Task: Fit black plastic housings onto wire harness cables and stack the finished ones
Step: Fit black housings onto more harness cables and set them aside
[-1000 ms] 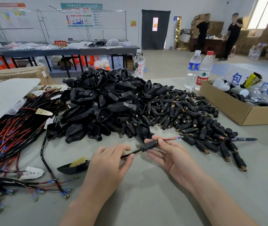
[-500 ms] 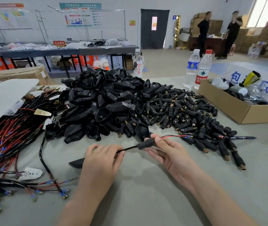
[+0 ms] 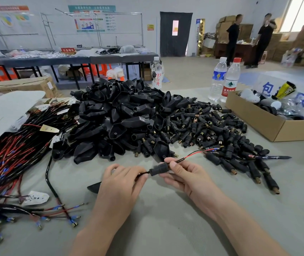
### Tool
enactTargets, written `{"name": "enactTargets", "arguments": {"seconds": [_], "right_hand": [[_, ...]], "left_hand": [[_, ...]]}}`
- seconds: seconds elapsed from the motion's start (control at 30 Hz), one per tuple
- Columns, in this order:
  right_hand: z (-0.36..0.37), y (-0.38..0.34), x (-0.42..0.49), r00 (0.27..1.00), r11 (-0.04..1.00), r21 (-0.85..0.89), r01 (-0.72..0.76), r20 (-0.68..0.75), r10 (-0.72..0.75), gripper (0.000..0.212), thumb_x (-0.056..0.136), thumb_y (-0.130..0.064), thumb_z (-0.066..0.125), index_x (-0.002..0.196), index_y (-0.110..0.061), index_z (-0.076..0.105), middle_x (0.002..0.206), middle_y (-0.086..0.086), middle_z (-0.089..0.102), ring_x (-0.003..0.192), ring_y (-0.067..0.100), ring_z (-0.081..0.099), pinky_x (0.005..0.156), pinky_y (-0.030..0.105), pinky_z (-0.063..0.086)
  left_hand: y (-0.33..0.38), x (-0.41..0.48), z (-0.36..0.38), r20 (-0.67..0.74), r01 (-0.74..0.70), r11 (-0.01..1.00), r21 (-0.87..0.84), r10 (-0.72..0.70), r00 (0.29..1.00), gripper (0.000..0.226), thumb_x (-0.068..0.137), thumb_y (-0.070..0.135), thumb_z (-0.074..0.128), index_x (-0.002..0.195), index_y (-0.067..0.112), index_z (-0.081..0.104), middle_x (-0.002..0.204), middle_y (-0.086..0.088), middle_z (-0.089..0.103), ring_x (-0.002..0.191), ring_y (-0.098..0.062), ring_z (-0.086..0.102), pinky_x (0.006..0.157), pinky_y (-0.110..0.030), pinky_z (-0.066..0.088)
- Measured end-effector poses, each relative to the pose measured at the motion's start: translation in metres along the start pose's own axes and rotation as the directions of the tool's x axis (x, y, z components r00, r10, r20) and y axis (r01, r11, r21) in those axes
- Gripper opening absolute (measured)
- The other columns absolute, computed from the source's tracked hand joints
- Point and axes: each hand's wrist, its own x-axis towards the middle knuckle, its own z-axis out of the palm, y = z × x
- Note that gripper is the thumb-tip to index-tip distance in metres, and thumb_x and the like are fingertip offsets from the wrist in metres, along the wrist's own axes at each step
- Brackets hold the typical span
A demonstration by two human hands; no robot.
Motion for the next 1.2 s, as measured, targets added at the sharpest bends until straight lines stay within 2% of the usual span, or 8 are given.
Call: {"name": "enactTargets", "arguments": {"seconds": [0.13, 0.33, 0.57, 0.8, 0.87, 1.0, 1.03, 1.2], "right_hand": [[-0.006, -0.002, 0.002, 0.999, 1.000, 0.021, 0.005, -0.032, -0.004, 0.026, 0.094, -0.012, 0.059, 0.118, -0.004, 0.065, 0.113, 0.016, 0.074, 0.095, 0.023, 0.074, 0.075, 0.023, 0.059], [-0.001, 0.004, 0.002, 1.000, 0.999, 0.041, -0.022, 0.014, 0.022, 0.038, 0.081, -0.017, 0.065, 0.116, -0.001, 0.063, 0.107, 0.020, 0.074, 0.093, 0.024, 0.075, 0.074, 0.021, 0.059], [-0.001, 0.005, 0.002, 1.000, 1.000, 0.020, -0.021, 0.015, 0.021, 0.037, 0.079, -0.017, 0.066, 0.113, -0.002, 0.066, 0.105, 0.020, 0.075, 0.091, 0.025, 0.075, 0.076, 0.023, 0.060], [0.000, 0.000, -0.003, 0.999, 1.000, 0.010, -0.010, 0.032, 0.010, 0.035, 0.079, -0.015, 0.067, 0.111, -0.002, 0.069, 0.101, 0.020, 0.075, 0.087, 0.022, 0.075, 0.073, 0.020, 0.059], [0.001, -0.001, -0.003, 1.000, 1.000, -0.012, 0.018, 0.018, -0.018, 0.033, 0.079, -0.017, 0.068, 0.109, -0.004, 0.071, 0.099, 0.018, 0.075, 0.086, 0.021, 0.075, 0.072, 0.019, 0.058], [0.003, 0.000, -0.003, 0.999, 0.998, -0.050, 0.032, 0.014, -0.031, 0.033, 0.078, -0.018, 0.071, 0.108, -0.005, 0.071, 0.094, 0.013, 0.076, 0.086, 0.021, 0.075, 0.072, 0.019, 0.058], [0.003, 0.001, -0.004, 1.000, 0.998, -0.058, 0.024, 0.022, -0.023, 0.033, 0.077, -0.018, 0.072, 0.108, -0.005, 0.071, 0.093, 0.013, 0.076, 0.086, 0.022, 0.075, 0.073, 0.020, 0.058], [0.006, 0.002, -0.006, 0.999, 0.990, -0.135, 0.040, 0.037, -0.036, 0.031, 0.083, -0.031, 0.068, 0.106, -0.011, 0.075, 0.106, 0.017, 0.075, 0.095, 0.024, 0.074, 0.076, 0.023, 0.058]], "left_hand": [[-0.006, 0.000, -0.003, -0.004, 0.010, 1.000, 0.009, -0.010, 1.000, 0.017, 0.096, 0.033, 0.054, 0.089, 0.025, 0.068, 0.076, 0.020, 0.060, 0.073, -0.009, 0.057, 0.098, -0.027, 0.033], [0.000, 0.000, -0.002, -0.034, -0.032, 0.999, -0.020, 0.031, 0.999, 0.024, 0.096, 0.032, 0.050, 0.085, 0.022, 0.069, 0.076, 0.018, 0.062, 0.071, -0.013, 0.056, 0.091, -0.034, 0.039], [0.002, 0.001, -0.001, -0.018, 0.002, 0.997, -0.072, -0.004, 1.000, 0.026, 0.095, 0.035, 0.049, 0.084, 0.023, 0.070, 0.073, 0.019, 0.057, 0.069, -0.012, 0.053, 0.086, -0.032, 0.038], [0.001, 0.002, -0.002, -0.079, -0.005, 0.993, -0.122, -0.005, 0.997, 0.025, 0.092, 0.032, 0.054, 0.083, 0.019, 0.073, 0.074, 0.017, 0.063, 0.069, -0.012, 0.054, 0.084, -0.033, 0.041], [0.003, 0.002, -0.003, -0.065, -0.001, 0.991, -0.135, -0.008, 0.998, 0.025, 0.093, 0.031, 0.053, 0.088, 0.018, 0.073, 0.075, 0.018, 0.058, 0.072, -0.009, 0.051, 0.084, -0.032, 0.040], [0.009, -0.003, -0.003, 0.025, -0.043, 0.994, -0.104, 0.046, 0.999, 0.037, 0.090, 0.027, 0.051, 0.119, 0.011, 0.068, 0.085, 0.013, 0.063, 0.084, -0.009, 0.052, 0.088, -0.032, 0.040], [0.009, -0.003, -0.003, 0.043, -0.056, 0.994, -0.096, 0.060, 0.997, 0.038, 0.090, 0.029, 0.052, 0.120, 0.012, 0.067, 0.085, 0.014, 0.062, 0.083, -0.010, 0.053, 0.089, -0.034, 0.042], [0.006, -0.001, -0.003, 0.033, -0.093, 0.995, -0.024, 0.094, 0.995, 0.028, 0.095, 0.037, 0.054, 0.101, 0.017, 0.072, 0.081, 0.013, 0.064, 0.075, -0.014, 0.057, 0.086, -0.037, 0.046]]}}
